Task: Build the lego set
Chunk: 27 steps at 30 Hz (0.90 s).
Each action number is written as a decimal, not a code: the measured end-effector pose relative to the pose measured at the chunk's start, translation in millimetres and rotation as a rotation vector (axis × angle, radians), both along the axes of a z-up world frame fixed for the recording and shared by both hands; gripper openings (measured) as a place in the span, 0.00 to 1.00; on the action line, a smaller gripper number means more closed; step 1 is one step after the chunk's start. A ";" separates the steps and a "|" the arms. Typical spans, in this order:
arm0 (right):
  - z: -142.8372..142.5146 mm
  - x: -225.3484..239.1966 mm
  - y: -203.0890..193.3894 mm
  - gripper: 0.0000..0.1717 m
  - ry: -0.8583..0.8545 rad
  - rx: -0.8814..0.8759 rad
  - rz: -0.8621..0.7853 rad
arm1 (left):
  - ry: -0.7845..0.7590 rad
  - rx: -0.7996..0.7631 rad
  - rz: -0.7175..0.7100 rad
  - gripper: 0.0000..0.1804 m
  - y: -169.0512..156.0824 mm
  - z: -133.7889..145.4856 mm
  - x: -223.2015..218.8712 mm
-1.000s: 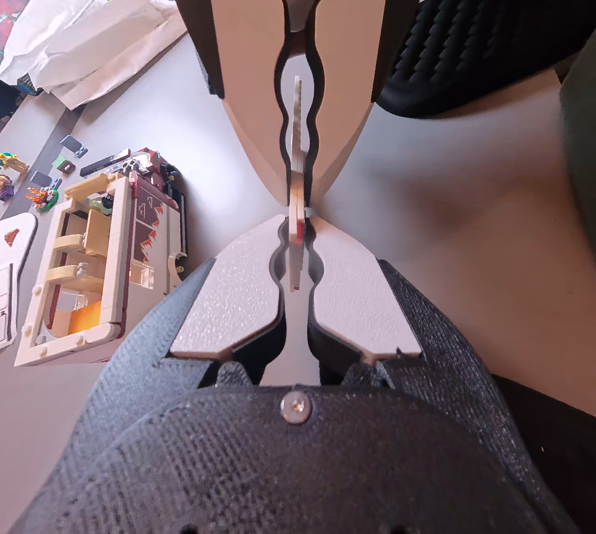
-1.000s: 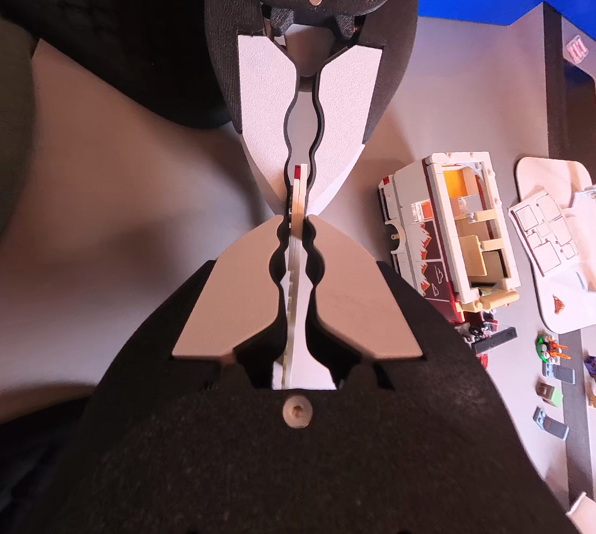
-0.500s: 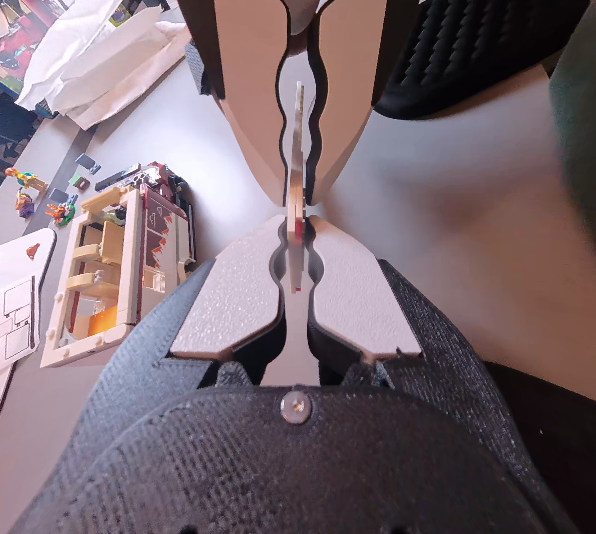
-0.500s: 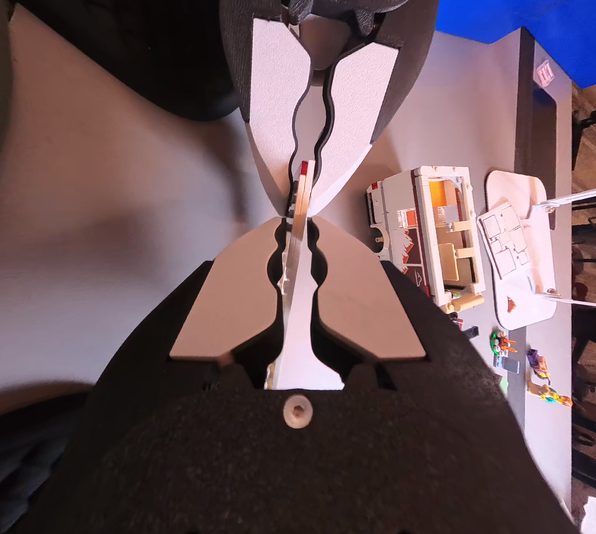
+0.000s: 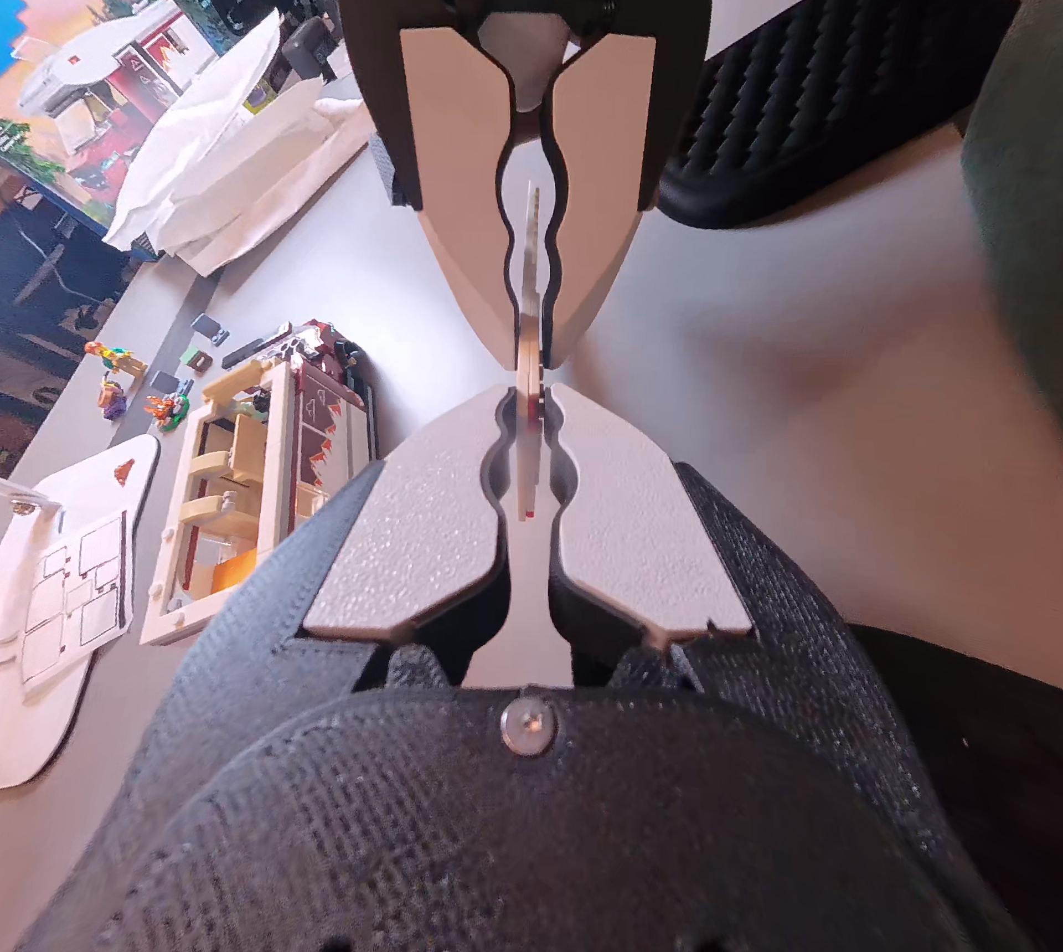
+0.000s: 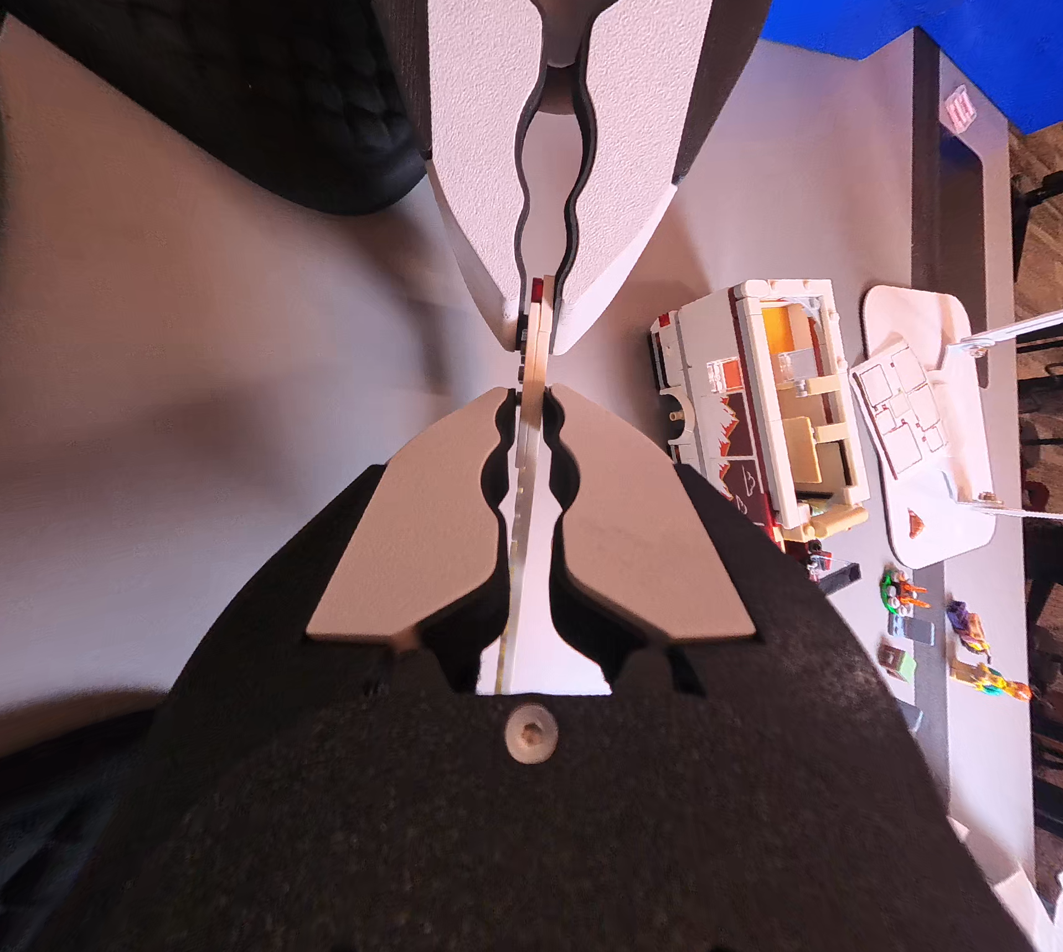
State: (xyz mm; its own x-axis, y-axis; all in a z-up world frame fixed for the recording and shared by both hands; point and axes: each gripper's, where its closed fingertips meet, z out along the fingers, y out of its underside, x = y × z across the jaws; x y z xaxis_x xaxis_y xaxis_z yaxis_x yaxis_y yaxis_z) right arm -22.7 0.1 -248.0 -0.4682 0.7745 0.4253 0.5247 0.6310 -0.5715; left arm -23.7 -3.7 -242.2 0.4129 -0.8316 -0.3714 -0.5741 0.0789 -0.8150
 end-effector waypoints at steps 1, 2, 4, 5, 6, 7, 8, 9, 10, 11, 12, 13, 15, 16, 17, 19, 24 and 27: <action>0.3 -0.3 0.1 0.05 0.005 0.001 0.000 | -0.007 -0.005 0.000 0.05 0.2 0.2 -0.4; 0.4 -0.7 0.2 0.05 0.008 0.004 0.000 | -0.012 -0.004 0.000 0.05 0.4 0.3 -0.7; 0.0 -1.0 -0.4 0.06 0.009 0.012 0.005 | -0.009 -0.002 0.002 0.05 0.5 -0.2 -0.6; -0.6 -1.2 -0.7 0.06 0.007 0.015 0.008 | -0.006 0.001 0.005 0.05 1.0 -0.3 -0.3; -0.9 -1.5 -1.1 0.06 0.007 0.019 0.010 | -0.004 0.002 0.004 0.05 0.8 -0.7 0.3; -1.2 -1.8 -1.5 0.06 0.008 0.022 0.013 | -0.004 -0.001 0.001 0.05 0.2 -0.7 1.0; -1.2 -2.2 -1.8 0.05 0.010 0.024 0.015 | -0.005 -0.001 0.000 0.05 -0.2 -0.6 1.8; -1.5 -2.2 -1.4 0.05 0.007 0.027 0.014 | 0.001 0.002 0.003 0.05 0.1 -1.0 1.7; -1.7 -2.2 -0.7 0.05 0.006 0.030 0.011 | 0.004 0.005 0.008 0.05 0.6 -1.1 1.4; -2.0 -2.1 -0.6 0.05 0.001 0.026 0.009 | 0.004 0.003 0.011 0.05 0.8 -1.5 1.6; -2.6 -2.0 -0.4 0.05 -0.007 0.017 0.001 | 0.008 0.000 0.010 0.05 0.7 -2.2 1.7; -2.3 -2.4 0.4 0.05 -0.007 0.014 -0.008 | 0.011 0.005 0.015 0.05 1.3 -2.2 1.4; -1.9 -2.0 0.5 0.04 -0.011 -0.001 -0.014 | 0.011 0.011 0.017 0.05 1.7 -1.4 1.3; -2.3 -1.5 -0.1 0.04 -0.019 -0.011 -0.018 | 0.014 0.008 0.014 0.05 1.1 -1.8 1.7; -2.9 -1.2 0.0 0.05 -0.024 -0.010 -0.020 | 0.017 0.012 0.013 0.05 1.0 -2.3 2.1; -4.2 -1.1 0.3 0.05 -0.029 -0.005 -0.027 | 0.003 -0.005 0.005 0.05 0.8 -3.5 2.7; -1.4 -2.7 3.4 0.05 -0.030 0.003 -0.044 | -0.034 0.044 0.020 0.09 3.4 4.2 0.9; -3.8 -2.2 3.7 0.05 -0.033 -0.002 -0.049 | -0.045 0.048 0.000 0.04 0.2 6.9 1.1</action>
